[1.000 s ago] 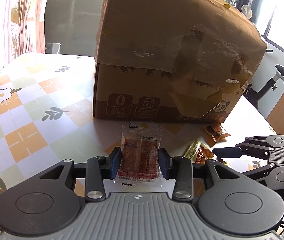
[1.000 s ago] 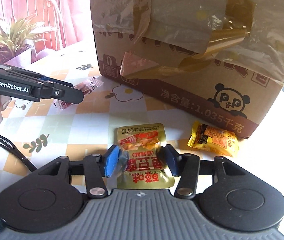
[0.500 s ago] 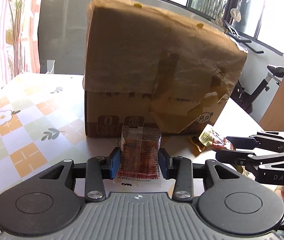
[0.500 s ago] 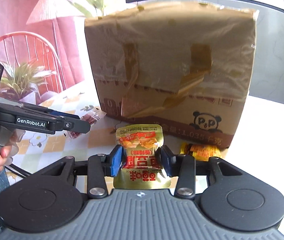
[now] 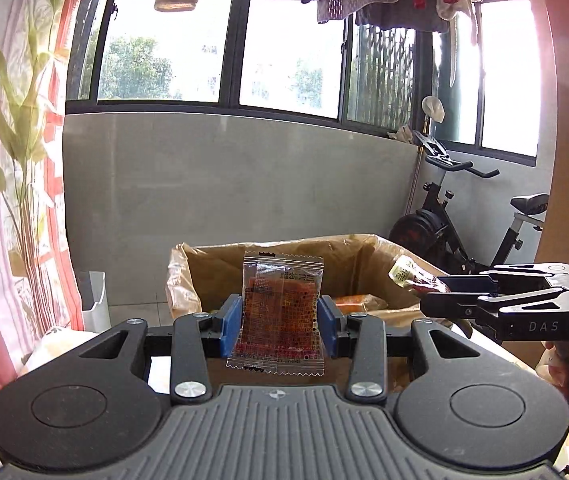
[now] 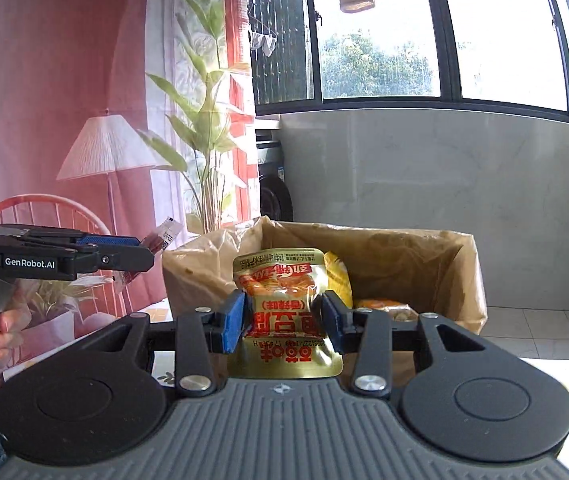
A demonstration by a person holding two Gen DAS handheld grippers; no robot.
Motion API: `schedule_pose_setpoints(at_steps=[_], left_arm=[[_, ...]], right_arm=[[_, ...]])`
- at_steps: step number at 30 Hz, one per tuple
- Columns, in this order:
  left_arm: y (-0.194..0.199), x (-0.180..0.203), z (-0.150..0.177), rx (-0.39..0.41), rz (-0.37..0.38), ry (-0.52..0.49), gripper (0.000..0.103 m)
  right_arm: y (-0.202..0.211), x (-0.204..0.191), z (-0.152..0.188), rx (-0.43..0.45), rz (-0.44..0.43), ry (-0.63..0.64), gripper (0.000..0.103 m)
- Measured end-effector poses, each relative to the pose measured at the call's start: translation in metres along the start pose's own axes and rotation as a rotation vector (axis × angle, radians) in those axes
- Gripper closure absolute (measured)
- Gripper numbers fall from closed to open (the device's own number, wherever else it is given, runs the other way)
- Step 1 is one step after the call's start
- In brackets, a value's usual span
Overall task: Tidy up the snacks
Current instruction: 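Carry both snacks over the box and open both tools, then withdraw both tools and lower them toward the last orange wafer bar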
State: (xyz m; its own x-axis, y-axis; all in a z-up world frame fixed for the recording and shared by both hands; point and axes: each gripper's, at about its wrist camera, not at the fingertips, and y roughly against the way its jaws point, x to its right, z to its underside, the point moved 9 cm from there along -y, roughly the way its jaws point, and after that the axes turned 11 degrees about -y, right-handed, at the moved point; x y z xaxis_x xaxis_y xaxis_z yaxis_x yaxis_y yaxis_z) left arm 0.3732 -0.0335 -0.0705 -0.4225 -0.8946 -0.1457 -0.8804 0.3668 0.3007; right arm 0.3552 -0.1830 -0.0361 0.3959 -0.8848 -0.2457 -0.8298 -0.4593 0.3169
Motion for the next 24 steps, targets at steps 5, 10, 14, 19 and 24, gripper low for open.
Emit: schedule_pose_setpoints(at_steps=[5, 10, 14, 19, 24], left_arm=[[-0.053, -0.009, -0.025, -0.035, -0.011, -0.001, 0.06], [-0.092, -0.013, -0.031, -0.112, -0.055, -0.023, 0.056], [-0.107, -0.01, -0.028, -0.16, -0.061, -0.025, 0.05], [-0.107, -0.01, -0.018, -0.183, -0.054, -0.014, 0.014], [-0.096, -0.013, -0.018, -0.179, -0.06, -0.022, 0.012]], right_arm=[[-0.042, 0.027, -0.03, -0.023, 0.098, 0.004, 0.059], [-0.077, 0.047, -0.034, -0.082, 0.185, 0.021, 0.058], [-0.088, 0.054, -0.027, -0.117, 0.216, 0.004, 0.051], [-0.086, 0.054, -0.025, -0.135, 0.208, -0.047, 0.036], [-0.071, 0.044, -0.026, -0.115, 0.187, -0.031, 0.032]])
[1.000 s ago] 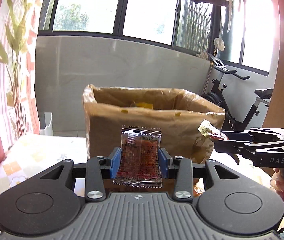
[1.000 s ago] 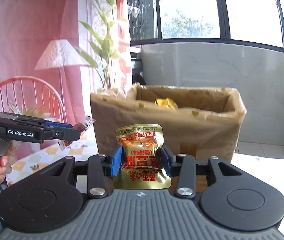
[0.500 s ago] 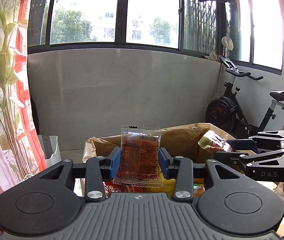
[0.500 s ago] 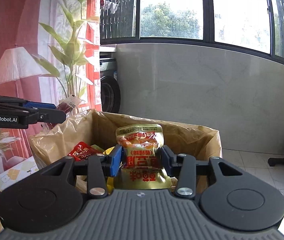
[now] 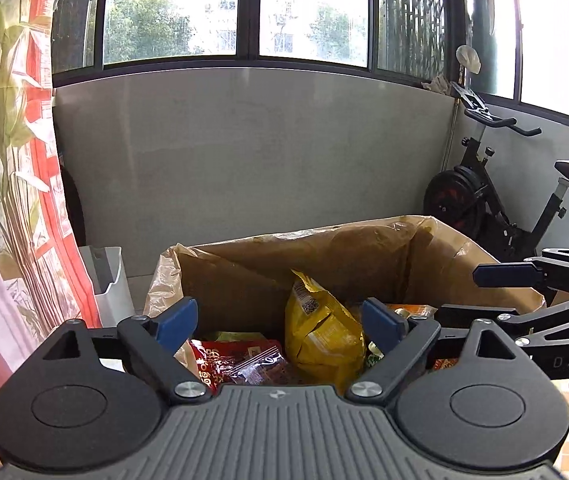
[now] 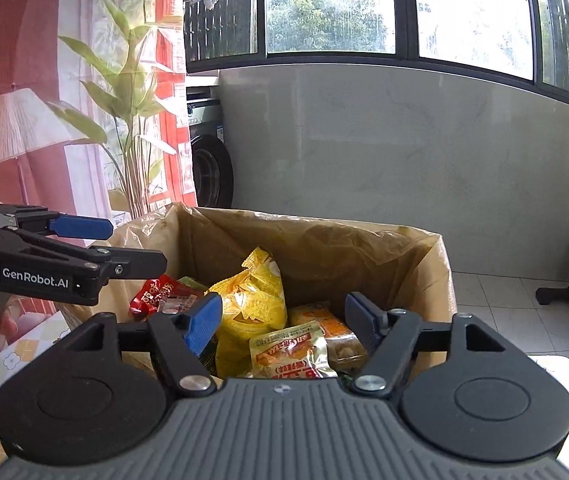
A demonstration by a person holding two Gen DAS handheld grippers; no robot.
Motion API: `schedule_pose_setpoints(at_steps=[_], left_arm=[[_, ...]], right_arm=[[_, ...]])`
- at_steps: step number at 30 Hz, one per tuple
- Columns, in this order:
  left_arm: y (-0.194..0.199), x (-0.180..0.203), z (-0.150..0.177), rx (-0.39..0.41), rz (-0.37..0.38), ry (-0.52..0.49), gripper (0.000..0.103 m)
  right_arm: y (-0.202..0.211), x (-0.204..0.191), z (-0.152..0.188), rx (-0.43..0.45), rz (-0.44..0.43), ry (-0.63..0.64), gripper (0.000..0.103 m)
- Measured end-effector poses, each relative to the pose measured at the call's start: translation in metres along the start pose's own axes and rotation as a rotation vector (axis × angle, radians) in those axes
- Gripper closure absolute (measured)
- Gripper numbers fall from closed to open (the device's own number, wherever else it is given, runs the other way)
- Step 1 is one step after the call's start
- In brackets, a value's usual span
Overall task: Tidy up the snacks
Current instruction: 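Withdraw both tools and lower them toward the last orange wafer bar, then grasp the orange wafer bar with the right tool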
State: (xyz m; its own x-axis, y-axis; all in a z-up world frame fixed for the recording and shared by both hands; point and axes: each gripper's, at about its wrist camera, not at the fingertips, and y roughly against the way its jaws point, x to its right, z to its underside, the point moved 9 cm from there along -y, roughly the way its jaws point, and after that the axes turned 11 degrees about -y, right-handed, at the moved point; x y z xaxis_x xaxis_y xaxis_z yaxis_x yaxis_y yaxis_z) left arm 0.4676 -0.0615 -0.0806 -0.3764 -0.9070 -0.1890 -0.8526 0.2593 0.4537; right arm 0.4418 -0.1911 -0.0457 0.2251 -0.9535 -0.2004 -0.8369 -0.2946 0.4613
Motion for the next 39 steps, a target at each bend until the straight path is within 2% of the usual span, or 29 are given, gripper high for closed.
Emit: schedule_pose_setpoints(at_steps=[7, 14, 19, 23, 25, 32, 34, 39], left_arm=[[0.024, 0.004, -0.003, 0.034, 0.015, 0.0, 0.012], [0.063, 0.014, 0.008, 0.083, 0.08, 0.043, 0.012], [0.085, 0.037, 0.037, 0.079, 0.143, 0.052, 0.012], [0.086, 0.058, 0.065, 0.048, 0.193, 0.045, 0.013], [0.08, 0.069, 0.079, 0.026, 0.221, 0.039, 0.013], [0.023, 0.107, 0.128, -0.141, 0.323, 0.051, 0.014], [0.002, 0.117, 0.141, -0.185, 0.35, 0.064, 0.02], [-0.036, 0.148, 0.165, -0.264, 0.385, 0.033, 0.026]], right_arm=[[0.025, -0.008, 0.006, 0.03, -0.038, -0.003, 0.032], [0.062, -0.007, 0.02, 0.069, -0.08, 0.007, 0.032], [0.084, -0.005, 0.043, 0.07, -0.105, 0.047, 0.032], [0.09, -0.001, 0.073, 0.031, -0.109, 0.08, 0.032], [0.09, 0.003, 0.092, -0.001, -0.111, 0.093, 0.033], [0.061, 0.036, 0.149, -0.131, -0.075, 0.047, 0.034], [0.049, 0.047, 0.165, -0.171, -0.06, 0.04, 0.035], [0.022, 0.066, 0.202, -0.259, -0.021, 0.098, 0.041]])
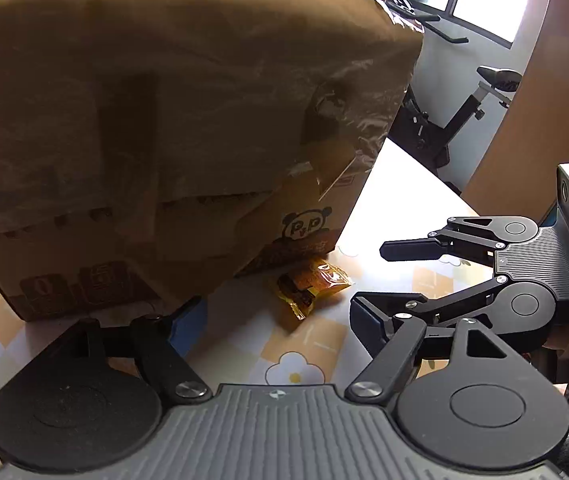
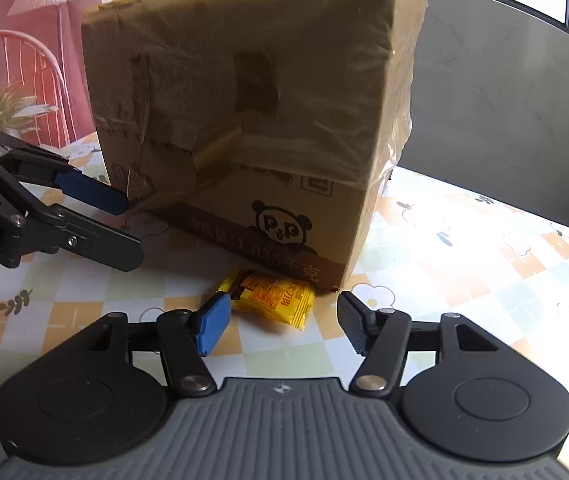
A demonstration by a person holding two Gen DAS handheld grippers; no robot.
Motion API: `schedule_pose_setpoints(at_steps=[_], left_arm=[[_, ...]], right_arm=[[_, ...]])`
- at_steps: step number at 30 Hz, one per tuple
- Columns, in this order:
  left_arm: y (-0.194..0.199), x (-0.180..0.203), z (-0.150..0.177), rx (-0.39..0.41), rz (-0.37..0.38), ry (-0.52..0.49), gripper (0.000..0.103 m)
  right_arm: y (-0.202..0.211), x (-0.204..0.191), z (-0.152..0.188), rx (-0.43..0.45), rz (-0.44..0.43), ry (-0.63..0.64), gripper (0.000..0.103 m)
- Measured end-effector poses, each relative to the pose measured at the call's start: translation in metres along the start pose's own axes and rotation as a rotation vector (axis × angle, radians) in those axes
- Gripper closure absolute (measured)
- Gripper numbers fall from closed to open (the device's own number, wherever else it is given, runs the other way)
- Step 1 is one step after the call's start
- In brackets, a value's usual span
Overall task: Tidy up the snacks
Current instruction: 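Grasp the orange wafer bar with the right tool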
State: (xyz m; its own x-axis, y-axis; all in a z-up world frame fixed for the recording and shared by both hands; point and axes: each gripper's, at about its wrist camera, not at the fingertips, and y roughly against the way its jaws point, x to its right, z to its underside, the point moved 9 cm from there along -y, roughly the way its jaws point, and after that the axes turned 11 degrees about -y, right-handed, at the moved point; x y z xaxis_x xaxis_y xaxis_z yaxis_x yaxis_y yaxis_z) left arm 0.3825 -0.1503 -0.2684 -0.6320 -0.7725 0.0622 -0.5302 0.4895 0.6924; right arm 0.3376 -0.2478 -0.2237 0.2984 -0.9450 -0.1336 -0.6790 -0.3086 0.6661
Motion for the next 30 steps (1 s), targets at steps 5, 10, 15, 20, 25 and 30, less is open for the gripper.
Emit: schedule_pose_setpoints(at_steps=[5, 10, 15, 20, 25, 30], left_arm=[[-0.03, -0.003, 0.003, -0.028, 0.039, 0.075, 0.031], [-0.044, -0.01, 0.0, -0.031, 0.047, 0.117, 0.035], [-0.056, -0.014, 0.0, -0.042, 0.051, 0.133, 0.041], [-0.064, -0.021, 0.004, -0.037, 0.055, 0.156, 0.047], [-0.055, -0.015, 0.006, -0.031, 0.082, 0.143, 0.06], [-0.048, -0.015, 0.015, -0.035, 0.102, 0.168, 0.06]], right_arm=[[-0.021, 0.003, 0.011, -0.04, 0.005, 0.045, 0.042], [-0.03, 0.004, 0.01, -0.048, -0.009, 0.054, 0.046], [-0.031, 0.004, 0.009, -0.05, -0.05, 0.045, 0.057], [-0.03, 0.001, 0.007, -0.044, -0.054, 0.048, 0.063], [-0.031, -0.006, 0.008, -0.045, -0.068, 0.048, 0.069], [-0.028, -0.019, 0.013, -0.038, -0.067, 0.093, 0.071]])
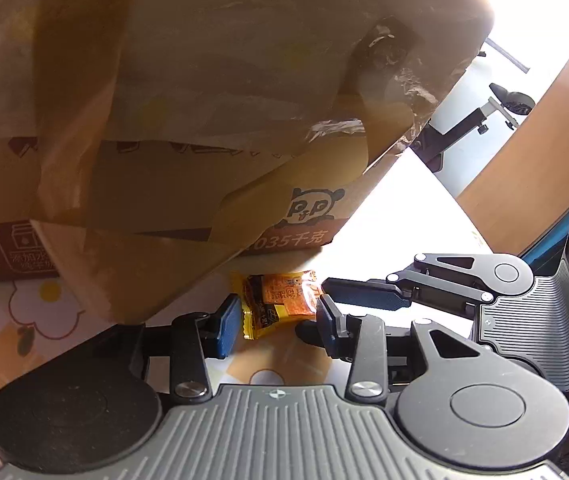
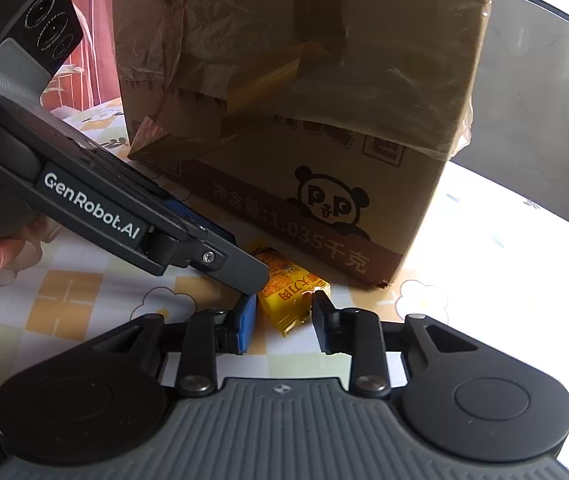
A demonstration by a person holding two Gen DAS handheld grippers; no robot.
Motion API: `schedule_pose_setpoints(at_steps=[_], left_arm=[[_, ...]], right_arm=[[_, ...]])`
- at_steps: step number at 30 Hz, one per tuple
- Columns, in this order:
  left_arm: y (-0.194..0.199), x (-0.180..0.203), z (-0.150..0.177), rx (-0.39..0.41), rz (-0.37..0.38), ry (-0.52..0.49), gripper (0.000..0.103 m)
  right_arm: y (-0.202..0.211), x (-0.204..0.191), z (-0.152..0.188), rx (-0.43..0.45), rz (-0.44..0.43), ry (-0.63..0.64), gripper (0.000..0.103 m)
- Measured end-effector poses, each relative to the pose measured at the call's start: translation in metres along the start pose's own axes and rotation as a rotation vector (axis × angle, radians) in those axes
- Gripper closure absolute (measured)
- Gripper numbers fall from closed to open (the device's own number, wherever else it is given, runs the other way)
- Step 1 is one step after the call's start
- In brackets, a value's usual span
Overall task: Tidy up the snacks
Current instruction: 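Grasp the orange wafer bar with the right tool, then carry the wafer bar over the box and open the right tool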
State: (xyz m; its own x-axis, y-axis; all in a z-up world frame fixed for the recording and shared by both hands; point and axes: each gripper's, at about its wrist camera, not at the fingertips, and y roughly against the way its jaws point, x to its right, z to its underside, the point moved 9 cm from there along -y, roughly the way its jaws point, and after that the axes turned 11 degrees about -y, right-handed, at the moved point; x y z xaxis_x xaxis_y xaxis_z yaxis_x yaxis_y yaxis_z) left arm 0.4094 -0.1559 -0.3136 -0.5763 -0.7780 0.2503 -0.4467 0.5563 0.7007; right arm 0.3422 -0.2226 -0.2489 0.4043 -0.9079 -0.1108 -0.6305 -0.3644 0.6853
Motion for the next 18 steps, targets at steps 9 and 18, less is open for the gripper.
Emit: schedule_pose_setpoints(at_steps=[9, 18], left_arm=[[0.02, 0.009, 0.003, 0.022, 0.006, 0.007, 0.06], [0.05, 0.016, -0.004, 0.082, 0.016, 0.032, 0.061]], right_arm=[[0.012, -0.028, -0.004, 0.023, -0.028, 0.03, 0.072], [0.021, -0.044, -0.015, 0.059, -0.025, 0.029, 0.072]])
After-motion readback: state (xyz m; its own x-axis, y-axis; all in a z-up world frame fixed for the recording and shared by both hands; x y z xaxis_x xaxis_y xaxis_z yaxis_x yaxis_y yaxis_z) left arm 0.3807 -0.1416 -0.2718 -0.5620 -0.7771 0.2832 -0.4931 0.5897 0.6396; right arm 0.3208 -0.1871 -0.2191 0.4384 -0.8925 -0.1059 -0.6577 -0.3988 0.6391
